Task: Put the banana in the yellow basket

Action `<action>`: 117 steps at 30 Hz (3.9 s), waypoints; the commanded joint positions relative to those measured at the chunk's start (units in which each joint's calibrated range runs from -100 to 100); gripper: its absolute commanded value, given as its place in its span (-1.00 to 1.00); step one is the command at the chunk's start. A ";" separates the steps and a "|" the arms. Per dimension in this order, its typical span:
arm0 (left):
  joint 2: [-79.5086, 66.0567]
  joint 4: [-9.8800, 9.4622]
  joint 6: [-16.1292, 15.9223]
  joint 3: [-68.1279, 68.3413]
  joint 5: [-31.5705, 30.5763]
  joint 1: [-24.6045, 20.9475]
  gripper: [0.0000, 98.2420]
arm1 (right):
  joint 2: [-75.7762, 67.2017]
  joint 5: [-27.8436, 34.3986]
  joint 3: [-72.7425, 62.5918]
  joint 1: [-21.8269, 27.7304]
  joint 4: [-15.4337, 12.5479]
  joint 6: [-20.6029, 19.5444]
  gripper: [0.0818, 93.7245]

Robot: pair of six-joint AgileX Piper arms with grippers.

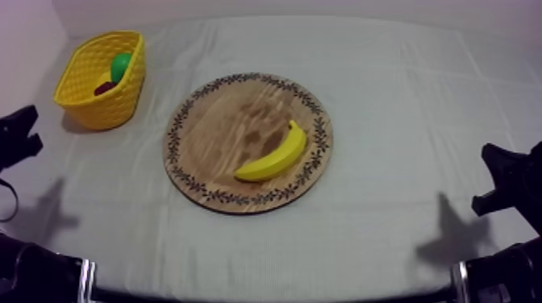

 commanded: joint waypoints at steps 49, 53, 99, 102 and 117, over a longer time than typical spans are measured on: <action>62.74 -3.23 2.48 -62.83 31.42 31.83 -1.00 | 0.00 0.01 -0.03 0.00 0.00 0.00 -0.99; 64.81 -3.09 2.17 -61.41 30.69 33.23 -1.00 | 0.00 0.01 -0.03 0.00 0.00 0.00 -0.99; 76.86 -2.30 3.71 -66.46 34.82 33.91 0.46 | 0.00 0.01 -0.03 0.00 0.00 0.00 -0.99; 78.01 -2.24 3.64 -66.17 34.41 33.91 0.46 | 0.00 0.01 -0.03 0.00 0.00 0.00 -0.99; 90.39 -1.03 2.11 -66.64 29.85 34.01 0.45 | 0.00 0.01 -0.03 0.00 0.00 0.00 -0.99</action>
